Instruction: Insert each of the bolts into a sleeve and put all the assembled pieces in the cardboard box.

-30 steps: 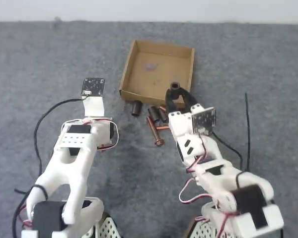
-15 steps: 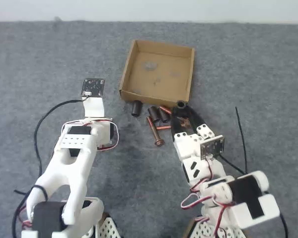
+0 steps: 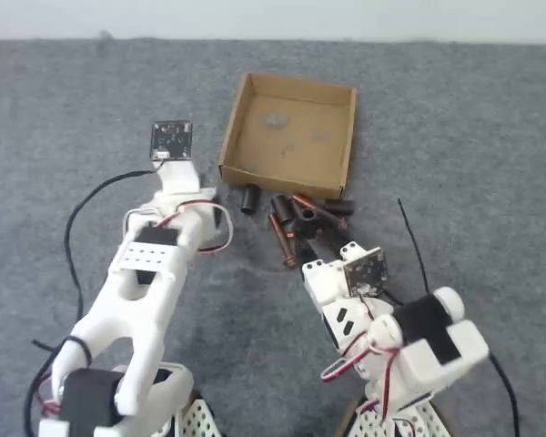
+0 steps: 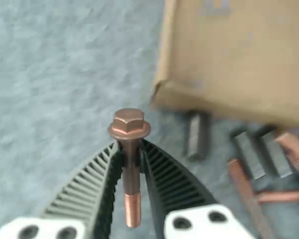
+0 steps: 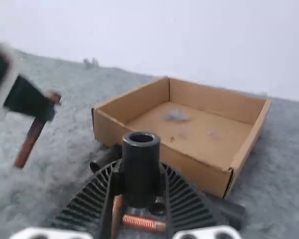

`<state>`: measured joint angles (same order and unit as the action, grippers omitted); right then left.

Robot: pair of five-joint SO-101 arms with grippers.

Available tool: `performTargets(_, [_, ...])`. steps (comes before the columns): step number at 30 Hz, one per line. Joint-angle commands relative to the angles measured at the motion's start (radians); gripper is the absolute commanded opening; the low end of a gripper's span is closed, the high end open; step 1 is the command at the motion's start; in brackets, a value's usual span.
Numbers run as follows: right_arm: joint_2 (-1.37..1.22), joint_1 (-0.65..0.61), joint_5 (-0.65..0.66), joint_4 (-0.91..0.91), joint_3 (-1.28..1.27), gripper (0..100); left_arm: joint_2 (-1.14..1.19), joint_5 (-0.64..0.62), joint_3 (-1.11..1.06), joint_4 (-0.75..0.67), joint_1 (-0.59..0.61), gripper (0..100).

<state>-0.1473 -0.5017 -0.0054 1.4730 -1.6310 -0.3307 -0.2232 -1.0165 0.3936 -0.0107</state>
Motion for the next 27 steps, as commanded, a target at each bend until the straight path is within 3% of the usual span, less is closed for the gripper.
performTargets(1, [-0.064,-0.031,-0.002,0.036,0.066,0.6,-0.061,-0.126,0.054,-0.129,-0.071,1])
performTargets(11, [-0.107,-0.045,-0.002,0.085,0.077,0.6,-0.086,-0.141,0.054,-0.213,-0.092,1])
performTargets(20, [-0.108,-0.059,-0.002,0.081,0.074,0.6,-0.443,-0.144,-0.131,-0.209,-0.196,1])
performTargets(27, [-0.108,-0.101,0.0,0.087,0.048,0.6,-0.562,-0.144,-0.15,-0.071,-0.295,1])
